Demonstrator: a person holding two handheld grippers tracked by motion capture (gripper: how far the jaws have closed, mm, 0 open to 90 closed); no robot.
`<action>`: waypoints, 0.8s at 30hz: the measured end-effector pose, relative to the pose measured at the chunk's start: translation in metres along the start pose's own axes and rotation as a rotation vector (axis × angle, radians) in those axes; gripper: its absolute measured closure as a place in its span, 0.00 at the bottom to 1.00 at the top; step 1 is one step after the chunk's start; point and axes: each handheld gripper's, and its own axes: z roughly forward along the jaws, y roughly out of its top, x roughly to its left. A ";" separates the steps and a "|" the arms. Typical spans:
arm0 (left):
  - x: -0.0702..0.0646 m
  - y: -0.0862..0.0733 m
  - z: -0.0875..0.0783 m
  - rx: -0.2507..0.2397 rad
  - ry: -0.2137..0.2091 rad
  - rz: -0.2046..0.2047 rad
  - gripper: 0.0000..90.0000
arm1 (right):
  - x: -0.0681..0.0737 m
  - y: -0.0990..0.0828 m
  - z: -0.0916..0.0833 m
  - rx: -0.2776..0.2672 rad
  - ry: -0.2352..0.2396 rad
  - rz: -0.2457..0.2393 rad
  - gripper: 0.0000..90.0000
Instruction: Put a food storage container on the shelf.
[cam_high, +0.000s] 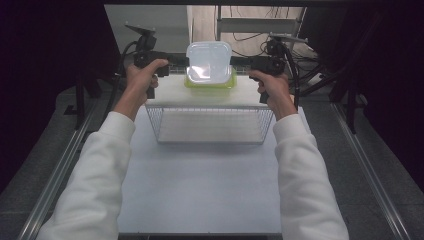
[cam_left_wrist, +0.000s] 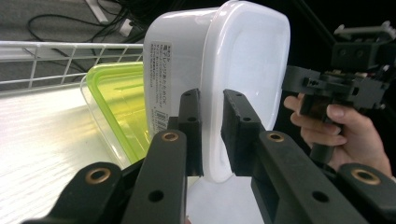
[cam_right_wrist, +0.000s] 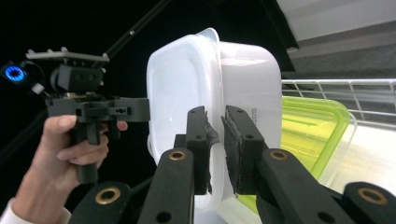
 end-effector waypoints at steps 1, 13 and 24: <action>0.001 0.001 0.001 -0.004 -0.006 -0.006 0.87 | -0.001 0.001 0.000 -0.001 0.000 0.013 0.88; 0.025 0.011 0.013 -0.016 -0.079 -0.162 0.84 | -0.021 0.006 0.012 -0.018 -0.001 0.157 0.83; 0.032 0.011 0.018 -0.025 -0.084 -0.173 0.80 | -0.034 0.006 0.018 -0.040 0.007 0.229 0.80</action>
